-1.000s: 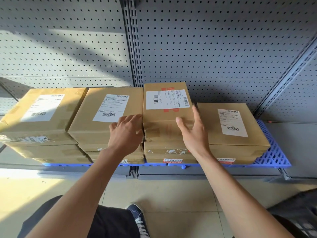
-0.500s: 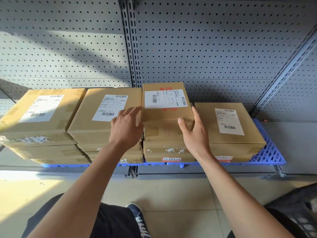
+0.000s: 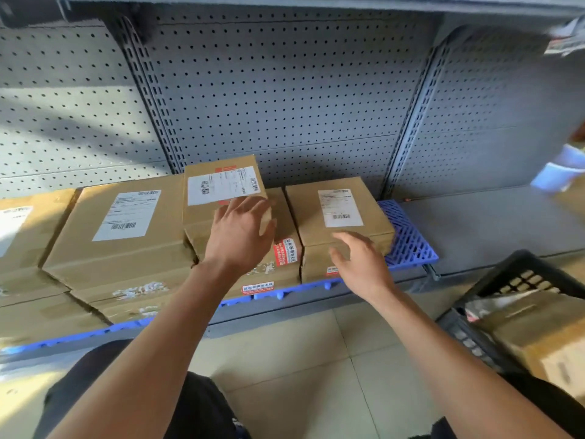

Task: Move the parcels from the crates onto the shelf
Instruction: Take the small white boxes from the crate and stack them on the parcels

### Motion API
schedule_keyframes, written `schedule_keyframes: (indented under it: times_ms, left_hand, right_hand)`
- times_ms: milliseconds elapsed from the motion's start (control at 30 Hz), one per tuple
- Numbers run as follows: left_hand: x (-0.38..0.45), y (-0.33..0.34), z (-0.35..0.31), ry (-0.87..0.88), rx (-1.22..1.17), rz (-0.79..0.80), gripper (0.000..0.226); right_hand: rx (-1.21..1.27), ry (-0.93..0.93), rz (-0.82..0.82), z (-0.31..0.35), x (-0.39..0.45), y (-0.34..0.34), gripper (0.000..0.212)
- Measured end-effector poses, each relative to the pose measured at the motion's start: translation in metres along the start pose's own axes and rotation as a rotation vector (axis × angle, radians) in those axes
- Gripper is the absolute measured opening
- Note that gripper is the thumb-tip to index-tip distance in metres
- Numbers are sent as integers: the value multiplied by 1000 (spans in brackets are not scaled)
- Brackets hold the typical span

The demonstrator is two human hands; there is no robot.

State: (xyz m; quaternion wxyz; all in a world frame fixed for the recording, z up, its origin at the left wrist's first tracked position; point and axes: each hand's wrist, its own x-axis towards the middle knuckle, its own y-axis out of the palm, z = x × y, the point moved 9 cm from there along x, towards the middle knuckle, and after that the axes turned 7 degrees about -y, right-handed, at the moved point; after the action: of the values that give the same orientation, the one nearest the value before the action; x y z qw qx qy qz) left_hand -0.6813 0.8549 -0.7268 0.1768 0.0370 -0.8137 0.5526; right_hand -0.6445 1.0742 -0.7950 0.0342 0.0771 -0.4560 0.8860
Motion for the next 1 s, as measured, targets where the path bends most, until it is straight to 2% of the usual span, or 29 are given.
schedule_keyframes:
  times_ms: [133,333,533,667,800,1000]
  left_hand:
    - [0,32,-73,66,-30,77,34]
    - [-26,97,-203,232,-124,247,35]
    - [-69,150,-316,298,-259,456,39]
    - [-105,167,-385,414,-293,553,40]
    - [-121,189,-421,454,-296,616,37]
    - [-135,253,-431,383,-223,811,41]
  right_hand:
    - [-63,145,-3,-65,-43,-44,40]
    - [-65,306,-93,-148,-119,-113,37]
    - [-55,489,-185,-213,-201,-173,36]
    - [-39,593,-265,-246,-244,-197,39]
    - [-5,715,-295,-282,-280,-201,46]
    - [140,876,-305,-339,-309,-182,59]
